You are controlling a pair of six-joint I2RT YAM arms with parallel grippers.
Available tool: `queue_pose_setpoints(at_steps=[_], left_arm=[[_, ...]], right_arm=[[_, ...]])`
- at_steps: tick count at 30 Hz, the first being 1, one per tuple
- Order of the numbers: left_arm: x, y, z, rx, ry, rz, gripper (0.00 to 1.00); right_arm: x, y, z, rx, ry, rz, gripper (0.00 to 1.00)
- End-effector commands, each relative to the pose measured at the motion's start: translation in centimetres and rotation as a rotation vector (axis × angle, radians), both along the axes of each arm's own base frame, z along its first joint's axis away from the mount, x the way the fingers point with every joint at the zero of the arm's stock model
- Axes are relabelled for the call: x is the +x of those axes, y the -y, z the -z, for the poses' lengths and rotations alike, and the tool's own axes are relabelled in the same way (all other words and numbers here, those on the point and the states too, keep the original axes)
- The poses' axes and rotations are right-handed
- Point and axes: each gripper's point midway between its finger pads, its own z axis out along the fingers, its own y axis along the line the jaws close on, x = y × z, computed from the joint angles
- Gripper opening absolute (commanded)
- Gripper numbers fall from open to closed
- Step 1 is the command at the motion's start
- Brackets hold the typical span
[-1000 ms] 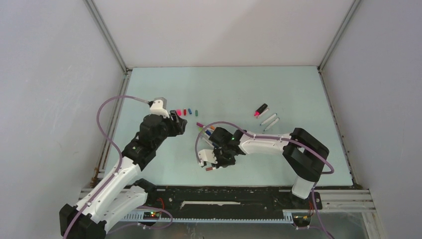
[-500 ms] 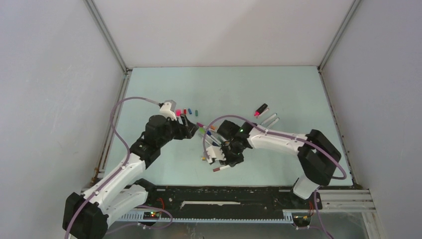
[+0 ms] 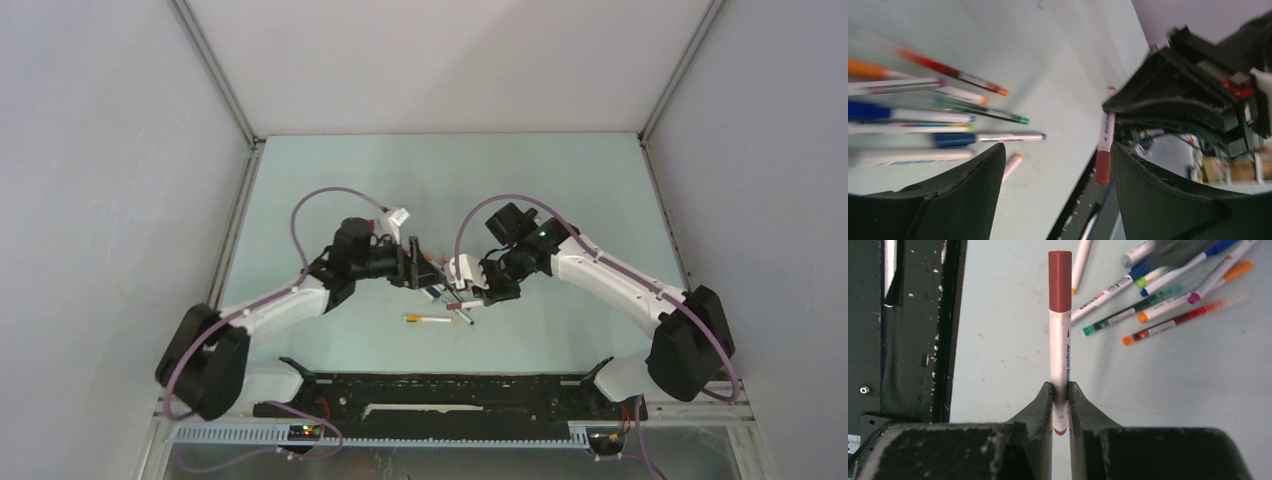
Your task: Open the pen caps
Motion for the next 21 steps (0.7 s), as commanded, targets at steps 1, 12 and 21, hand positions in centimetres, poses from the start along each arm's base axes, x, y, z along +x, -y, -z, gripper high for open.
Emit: queue_pose_setpoints(at_steps=[1, 12, 21], left_arm=[[-2.4, 4.7, -2.6, -0.056, 0.011, 0.253, 0.8], [-4.1, 7.9, -1.4, -0.051, -0.051, 0.376, 0.69], [-4.8, 8.8, -0.9, -0.052, -0.087, 0.428, 0.36]], right_arm=[[1.1, 0.8, -1.4, 0.026, 0.067, 0.019, 0.0], [2.5, 1.6, -1.9, 0.025, 0.119, 0.08, 0.0], [2.9, 1.8, -1.8, 0.016, 0.137, 0.099, 0.0]])
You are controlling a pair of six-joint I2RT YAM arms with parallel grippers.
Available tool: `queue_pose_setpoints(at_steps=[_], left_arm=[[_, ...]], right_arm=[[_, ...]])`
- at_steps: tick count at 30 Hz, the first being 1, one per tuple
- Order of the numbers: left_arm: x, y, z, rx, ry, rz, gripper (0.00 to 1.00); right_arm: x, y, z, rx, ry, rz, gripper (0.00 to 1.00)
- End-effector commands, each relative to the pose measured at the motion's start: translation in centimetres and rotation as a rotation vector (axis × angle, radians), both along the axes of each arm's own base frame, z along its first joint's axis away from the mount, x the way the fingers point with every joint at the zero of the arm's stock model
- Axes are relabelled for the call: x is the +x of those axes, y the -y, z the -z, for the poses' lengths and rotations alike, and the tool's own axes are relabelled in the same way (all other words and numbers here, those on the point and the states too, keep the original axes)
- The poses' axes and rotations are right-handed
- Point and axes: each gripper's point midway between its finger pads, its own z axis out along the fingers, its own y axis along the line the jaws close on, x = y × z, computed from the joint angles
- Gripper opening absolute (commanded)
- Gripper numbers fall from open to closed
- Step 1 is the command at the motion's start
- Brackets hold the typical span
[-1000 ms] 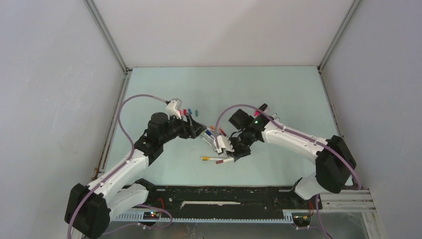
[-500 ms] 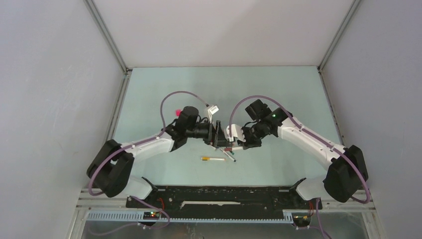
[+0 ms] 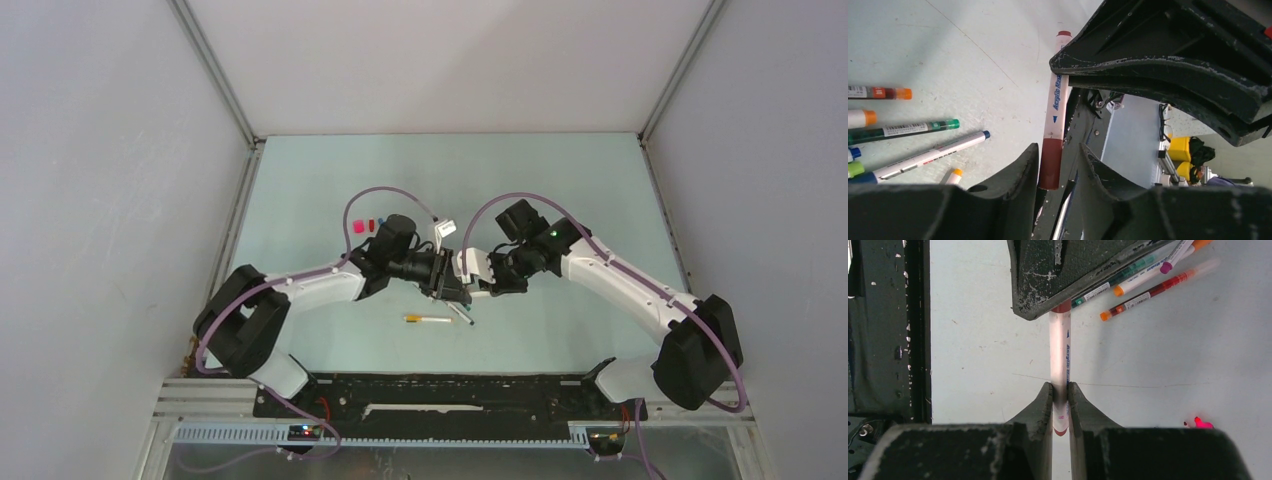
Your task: Open the pen caps
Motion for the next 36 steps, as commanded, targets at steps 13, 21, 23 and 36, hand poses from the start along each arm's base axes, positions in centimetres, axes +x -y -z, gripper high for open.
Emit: queue_pose_setpoints(at_steps=[13, 21, 23, 36], left_arm=[[1.0, 0.8, -1.7, -0.001, 0.073, 0.01, 0.0], [4.1, -0.5, -4.1, -0.008, 0.285, -0.189, 0.0], [4.9, -1.0, -5.6, -0.043, 0.367, -0.256, 0.0], [6.1, -2.3, -11.4, -0.114, 0.756, -0.55, 0.0]], right_arm=[[2.2, -0.3, -1.8, 0.065, 0.045, 0.15, 0.47], [1.8, 0.1, -9.4, 0.468, -0.166, 0.263, 0.68], [1.3, 0.1, -11.4, 0.593, -0.285, 0.277, 0.68], [5.9, -1.1, -13.9, 0.924, -0.783, 0.725, 0.64]])
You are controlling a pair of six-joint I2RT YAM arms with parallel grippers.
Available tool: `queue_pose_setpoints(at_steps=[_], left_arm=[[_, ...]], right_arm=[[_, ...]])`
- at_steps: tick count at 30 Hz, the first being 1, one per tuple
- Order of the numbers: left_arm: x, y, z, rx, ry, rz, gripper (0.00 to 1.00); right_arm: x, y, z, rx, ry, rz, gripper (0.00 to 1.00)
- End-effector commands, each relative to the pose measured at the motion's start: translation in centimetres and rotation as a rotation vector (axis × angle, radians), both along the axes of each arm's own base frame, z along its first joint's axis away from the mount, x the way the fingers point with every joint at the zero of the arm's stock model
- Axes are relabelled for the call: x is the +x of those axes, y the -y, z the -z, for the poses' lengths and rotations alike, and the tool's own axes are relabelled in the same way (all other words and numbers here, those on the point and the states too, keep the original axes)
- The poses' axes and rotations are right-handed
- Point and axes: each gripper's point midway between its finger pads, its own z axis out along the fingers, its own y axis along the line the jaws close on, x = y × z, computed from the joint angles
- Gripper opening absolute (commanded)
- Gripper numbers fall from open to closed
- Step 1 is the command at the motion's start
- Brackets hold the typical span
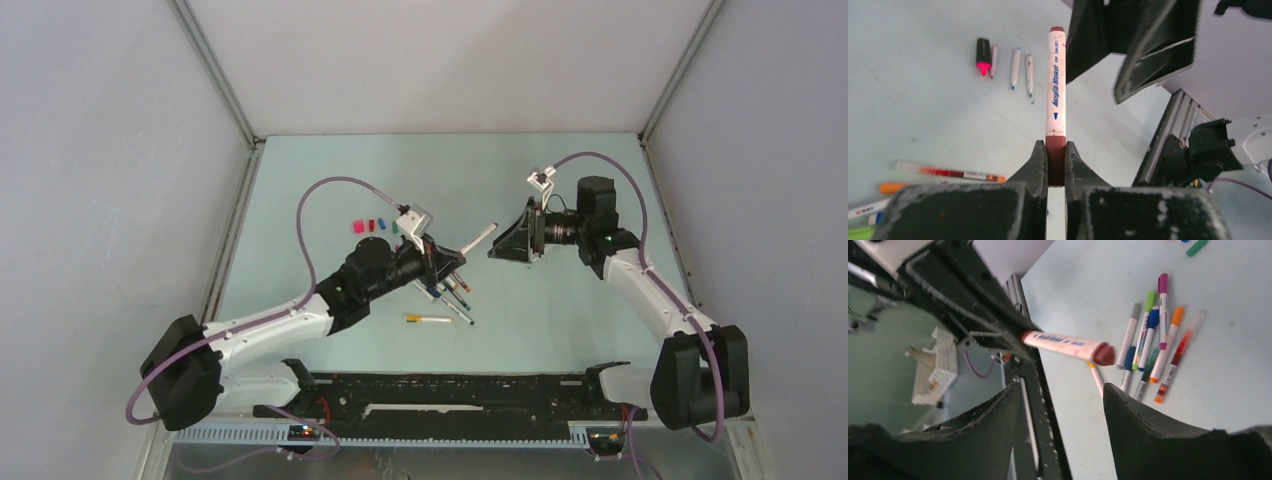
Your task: Open the pen caps
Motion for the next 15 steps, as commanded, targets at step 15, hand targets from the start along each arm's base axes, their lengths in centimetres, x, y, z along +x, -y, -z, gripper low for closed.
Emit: queue_pose_setpoints(at_steps=[15], left_arm=[[1.3, 2.3, -3.3, -0.052, 0.156, -0.091, 0.0]], right_arm=[[2.8, -3.4, -1.2, 0.149, -0.356, 0.222, 0.57]])
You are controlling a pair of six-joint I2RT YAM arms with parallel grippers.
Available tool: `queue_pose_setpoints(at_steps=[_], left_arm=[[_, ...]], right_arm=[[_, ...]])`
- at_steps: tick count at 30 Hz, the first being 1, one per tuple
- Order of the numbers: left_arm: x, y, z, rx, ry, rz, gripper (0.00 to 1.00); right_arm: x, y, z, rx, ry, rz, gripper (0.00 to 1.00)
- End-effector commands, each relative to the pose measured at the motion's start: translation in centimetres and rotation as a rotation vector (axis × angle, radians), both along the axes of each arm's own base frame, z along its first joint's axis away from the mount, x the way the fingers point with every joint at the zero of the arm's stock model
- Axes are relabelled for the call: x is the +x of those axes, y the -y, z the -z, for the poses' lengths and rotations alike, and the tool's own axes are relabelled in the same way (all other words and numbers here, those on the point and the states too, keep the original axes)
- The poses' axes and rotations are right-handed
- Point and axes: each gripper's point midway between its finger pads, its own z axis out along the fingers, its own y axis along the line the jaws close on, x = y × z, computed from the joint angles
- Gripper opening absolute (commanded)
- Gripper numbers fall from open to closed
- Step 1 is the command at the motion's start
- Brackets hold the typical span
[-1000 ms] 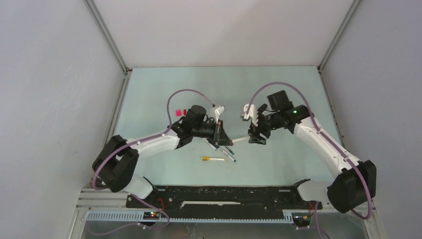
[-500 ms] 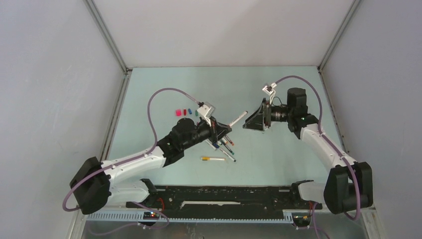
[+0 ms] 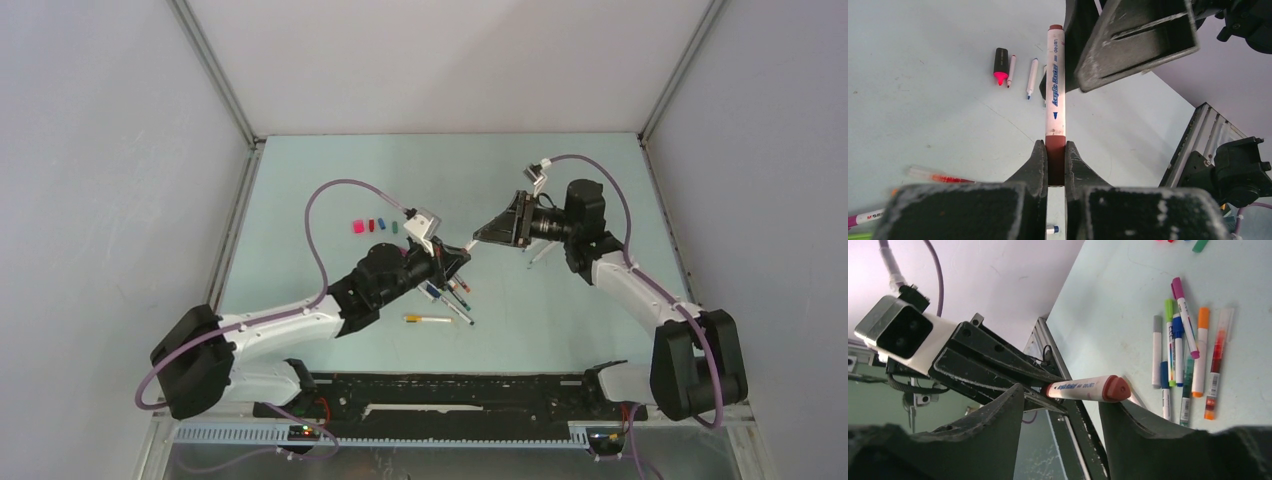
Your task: Open the pen caps
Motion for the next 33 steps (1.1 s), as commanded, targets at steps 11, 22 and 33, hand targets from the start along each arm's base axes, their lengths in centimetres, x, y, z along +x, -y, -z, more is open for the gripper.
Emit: queue_pose_setpoints(at_steps=[11, 22, 33], left_arm=[[0.3, 1.3, -1.2, 0.059, 0.069, 0.017, 0.0], [-2.1, 0.9, 2.5, 0.182, -0.005, 0.132, 0.0], [-2.1, -3.1, 4.9, 0.257, -0.064, 0.017, 0.0]], right_arm=[[2.9, 1.3, 0.3, 0.063, -0.051, 0.172, 0.0], [7.4, 8.9, 1.7, 0.089, -0.084, 0.462, 0.0], [9.3, 12.0, 4.0, -0.059, -0.013, 0.543, 0.0]])
